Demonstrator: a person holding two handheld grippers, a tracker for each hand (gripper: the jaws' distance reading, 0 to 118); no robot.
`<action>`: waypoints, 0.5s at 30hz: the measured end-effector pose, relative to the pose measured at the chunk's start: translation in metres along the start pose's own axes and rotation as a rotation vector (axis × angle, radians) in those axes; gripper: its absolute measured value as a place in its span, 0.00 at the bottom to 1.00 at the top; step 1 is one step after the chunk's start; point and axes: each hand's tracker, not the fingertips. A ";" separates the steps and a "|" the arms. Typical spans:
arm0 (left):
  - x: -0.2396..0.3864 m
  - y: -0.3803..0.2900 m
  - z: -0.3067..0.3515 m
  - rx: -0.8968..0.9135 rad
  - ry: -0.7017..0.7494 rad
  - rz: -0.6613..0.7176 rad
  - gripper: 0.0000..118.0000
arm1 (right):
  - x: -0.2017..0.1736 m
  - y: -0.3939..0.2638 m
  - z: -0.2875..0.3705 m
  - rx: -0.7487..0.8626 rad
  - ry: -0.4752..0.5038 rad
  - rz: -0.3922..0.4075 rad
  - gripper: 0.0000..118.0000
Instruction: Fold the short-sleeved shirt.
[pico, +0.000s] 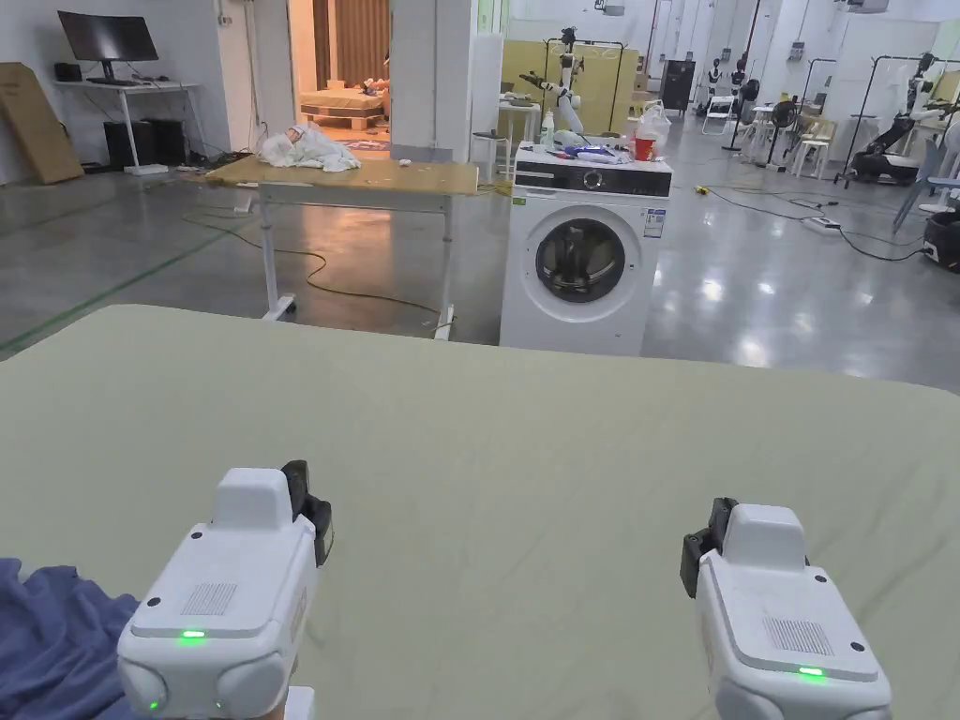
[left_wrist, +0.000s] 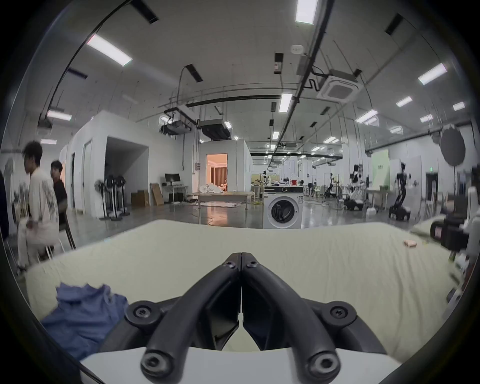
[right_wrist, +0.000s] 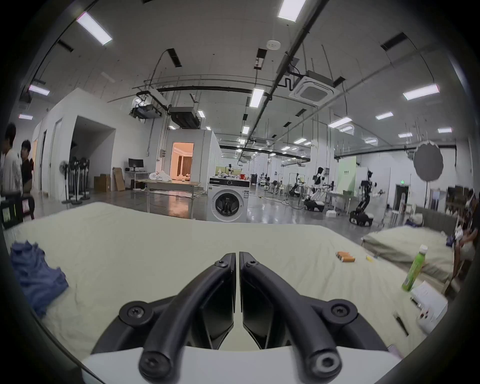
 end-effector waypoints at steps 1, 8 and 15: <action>-0.005 0.001 0.000 -0.009 -0.002 0.072 0.00 | 0.004 0.000 -0.001 -0.012 0.005 -0.067 0.01; -0.036 0.002 -0.002 -0.010 -0.052 0.521 0.00 | 0.029 0.011 -0.001 -0.014 0.038 -0.497 0.01; 0.032 0.003 0.007 0.003 0.039 -0.814 0.00 | -0.025 0.013 0.001 0.121 0.077 0.641 0.01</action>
